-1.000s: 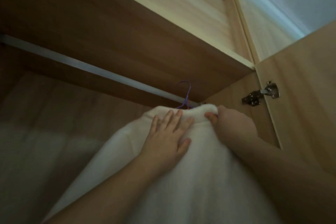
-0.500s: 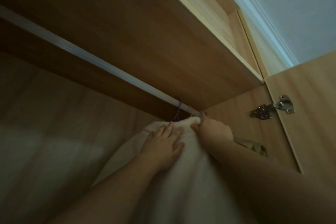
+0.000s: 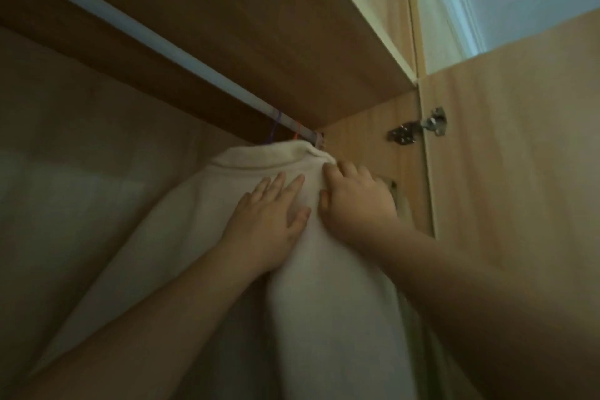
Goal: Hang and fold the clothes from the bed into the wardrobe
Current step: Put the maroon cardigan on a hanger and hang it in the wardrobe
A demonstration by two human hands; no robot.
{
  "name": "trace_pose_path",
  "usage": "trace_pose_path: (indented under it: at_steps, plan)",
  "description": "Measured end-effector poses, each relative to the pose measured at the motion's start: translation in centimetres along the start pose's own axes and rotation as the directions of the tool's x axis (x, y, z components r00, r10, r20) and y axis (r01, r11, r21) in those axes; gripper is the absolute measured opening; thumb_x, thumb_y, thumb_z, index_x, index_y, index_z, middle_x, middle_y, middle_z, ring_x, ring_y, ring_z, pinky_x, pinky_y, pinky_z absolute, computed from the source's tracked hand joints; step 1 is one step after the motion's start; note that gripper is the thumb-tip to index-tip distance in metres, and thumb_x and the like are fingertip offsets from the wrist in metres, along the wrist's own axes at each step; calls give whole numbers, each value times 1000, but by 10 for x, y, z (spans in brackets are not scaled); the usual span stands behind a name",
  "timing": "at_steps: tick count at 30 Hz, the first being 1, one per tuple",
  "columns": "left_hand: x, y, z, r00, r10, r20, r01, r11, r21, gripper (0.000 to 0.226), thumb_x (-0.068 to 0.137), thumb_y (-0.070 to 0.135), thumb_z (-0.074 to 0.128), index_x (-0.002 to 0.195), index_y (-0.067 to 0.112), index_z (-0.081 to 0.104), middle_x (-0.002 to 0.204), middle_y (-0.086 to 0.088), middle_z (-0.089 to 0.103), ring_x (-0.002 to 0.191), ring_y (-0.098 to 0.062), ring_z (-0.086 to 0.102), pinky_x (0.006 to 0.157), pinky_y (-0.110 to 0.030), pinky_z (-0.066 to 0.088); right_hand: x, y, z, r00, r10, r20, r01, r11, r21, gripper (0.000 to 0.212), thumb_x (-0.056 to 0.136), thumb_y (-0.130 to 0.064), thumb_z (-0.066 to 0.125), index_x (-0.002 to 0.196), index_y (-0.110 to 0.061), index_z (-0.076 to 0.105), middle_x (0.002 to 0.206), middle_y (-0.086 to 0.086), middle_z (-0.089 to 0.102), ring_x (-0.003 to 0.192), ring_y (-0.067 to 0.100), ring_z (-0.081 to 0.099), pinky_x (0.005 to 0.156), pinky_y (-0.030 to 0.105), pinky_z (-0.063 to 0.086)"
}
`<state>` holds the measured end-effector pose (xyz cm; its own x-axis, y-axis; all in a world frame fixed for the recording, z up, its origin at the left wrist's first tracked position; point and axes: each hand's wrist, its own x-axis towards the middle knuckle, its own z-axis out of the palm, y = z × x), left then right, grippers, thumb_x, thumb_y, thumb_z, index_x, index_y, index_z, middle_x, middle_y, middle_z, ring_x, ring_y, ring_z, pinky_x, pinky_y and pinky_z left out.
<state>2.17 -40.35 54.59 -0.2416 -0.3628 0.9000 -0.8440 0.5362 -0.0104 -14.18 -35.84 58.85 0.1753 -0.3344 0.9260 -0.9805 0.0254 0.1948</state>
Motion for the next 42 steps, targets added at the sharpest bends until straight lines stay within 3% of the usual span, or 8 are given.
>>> trace_pose_path:
  at_steps: [4, 8, 15, 18, 23, 27, 36, 42]
  plan:
    - [-64, 71, 1, 997, 19, 81, -17, 999, -28, 69, 92, 66, 11, 155, 41, -1, 167, 5, 3, 153, -17, 1, 123, -44, 11, -91, 30, -35, 998, 2, 58, 0, 1000, -23, 53, 95, -48, 34, 145, -30, 36, 150, 0, 41, 134, 25, 41, 99, 45, 42]
    - [-148, 160, 14, 973, 125, 194, -122, 992, -26, 76, 86, 64, 5, 156, 36, 12, 165, 0, 17, 152, -24, 10, 121, -47, 18, -227, 82, -75, 979, 57, 195, -24, 986, -166, 59, 92, -44, 39, 149, -28, 36, 152, 1, 42, 136, 27, 41, 98, 45, 43]
    - [-318, 348, 43, 839, 268, 473, -97, 930, -355, 71, 91, 65, 15, 156, 39, 2, 167, 3, 8, 153, -22, 1, 123, -47, 12, -504, 177, -195, 842, 397, 366, -294, 905, -307, 63, 88, -33, 51, 149, -25, 38, 154, 3, 39, 143, 26, 33, 108, 46, 36]
    - [-398, 441, 45, 730, 383, 566, -84, 872, -483, 67, 97, 60, 25, 156, 38, 3, 167, 3, 8, 153, -22, 1, 123, -45, 11, -614, 198, -263, 734, 552, 396, -408, 824, -392, 63, 88, -34, 51, 149, -23, 39, 155, 7, 39, 144, 29, 34, 108, 46, 35]
    - [-510, 570, 39, 558, 571, 602, -75, 757, -649, 69, 98, 56, 36, 157, 36, 7, 167, -2, 9, 153, -24, 3, 123, -44, 11, -757, 211, -375, 451, 787, 422, -561, 617, -552, 64, 84, -37, 39, 146, -22, 42, 154, 8, 40, 143, 31, 35, 109, 49, 38]
    - [-575, 646, 17, 444, 685, 578, -81, 673, -735, 70, 94, 56, 34, 157, 32, 15, 165, -7, 16, 152, -29, 8, 120, -50, 13, -828, 217, -443, 256, 888, 382, -599, 456, -658, 68, 82, -31, 54, 148, -23, 40, 156, 7, 37, 146, 29, 30, 111, 51, 36]
    - [-649, 765, 39, 267, 815, 515, -140, 561, -816, 68, 97, 53, 40, 157, 27, 21, 162, -14, 23, 150, -35, 16, 119, -53, 21, -923, 247, -508, 41, 972, 232, -649, 202, -734, 60, 94, -33, 53, 150, -21, 35, 159, 6, 31, 148, 28, 22, 116, 48, 26]
    - [-661, 846, 88, 203, 844, 497, -127, 526, -841, 69, 97, 53, 40, 157, 29, 15, 164, -12, 18, 150, -35, 13, 119, -52, 20, -964, 314, -492, -50, 969, 240, -657, 150, -739, 60, 94, -32, 52, 150, -22, 34, 160, 5, 29, 149, 26, 19, 116, 48, 26]
